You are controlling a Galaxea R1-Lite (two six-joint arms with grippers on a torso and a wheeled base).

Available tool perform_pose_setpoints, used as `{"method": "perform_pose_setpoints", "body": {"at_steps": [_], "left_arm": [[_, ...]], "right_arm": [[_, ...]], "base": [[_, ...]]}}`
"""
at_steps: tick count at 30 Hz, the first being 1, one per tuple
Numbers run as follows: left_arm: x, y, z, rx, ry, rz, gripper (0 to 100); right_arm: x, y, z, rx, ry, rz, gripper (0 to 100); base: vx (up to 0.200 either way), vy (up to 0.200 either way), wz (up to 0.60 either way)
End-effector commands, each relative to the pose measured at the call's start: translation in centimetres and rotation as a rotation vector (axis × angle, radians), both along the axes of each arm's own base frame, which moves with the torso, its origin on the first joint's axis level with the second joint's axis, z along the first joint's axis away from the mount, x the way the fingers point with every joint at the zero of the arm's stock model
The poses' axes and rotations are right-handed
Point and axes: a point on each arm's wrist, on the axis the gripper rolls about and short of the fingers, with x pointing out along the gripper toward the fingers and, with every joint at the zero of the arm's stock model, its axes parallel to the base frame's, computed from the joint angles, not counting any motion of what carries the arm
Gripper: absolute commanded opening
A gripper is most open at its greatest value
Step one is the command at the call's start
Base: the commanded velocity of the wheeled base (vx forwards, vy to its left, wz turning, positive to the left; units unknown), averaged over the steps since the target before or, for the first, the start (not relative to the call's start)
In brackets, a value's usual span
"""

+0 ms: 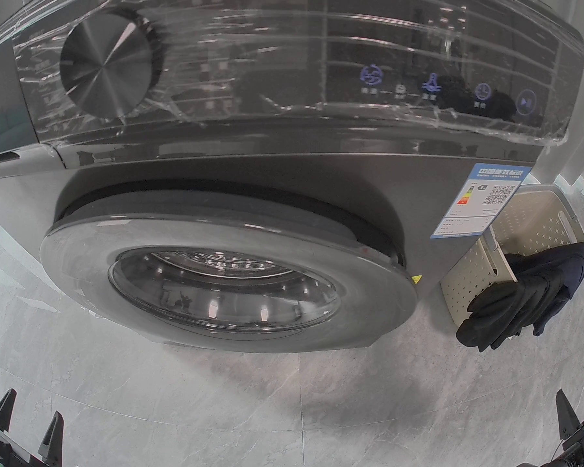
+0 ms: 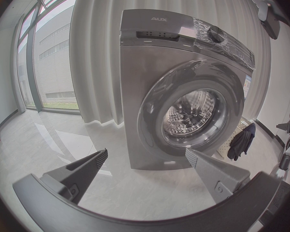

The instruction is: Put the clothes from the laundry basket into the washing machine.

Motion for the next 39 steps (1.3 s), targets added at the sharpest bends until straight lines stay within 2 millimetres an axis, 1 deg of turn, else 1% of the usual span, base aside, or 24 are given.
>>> {"method": "perform_pose_setpoints", "body": {"at_steps": [1, 3, 33, 39], "left_arm": [[0.02, 0.0, -0.48, -0.002, 0.003, 0.0, 100], [0.02, 0.0, -0.48, -0.002, 0.003, 0.0, 100], [0.02, 0.0, -0.48, -0.003, 0.003, 0.0, 100], [0.02, 0.0, -0.48, -0.003, 0.003, 0.0, 100]], "right_arm": [[0.01, 0.0, -0.52, 0.0, 0.001, 0.0, 100], [0.01, 0.0, -0.52, 0.0, 0.001, 0.0, 100], [0.01, 0.0, -0.52, 0.0, 0.001, 0.0, 100], [0.01, 0.0, -0.54, 0.001, 0.003, -0.003, 100]], "base": [[0.0, 0.2, 0.0], [0.0, 0.2, 0.0], [0.0, 0.0, 0.0], [0.0, 0.2, 0.0]]}}
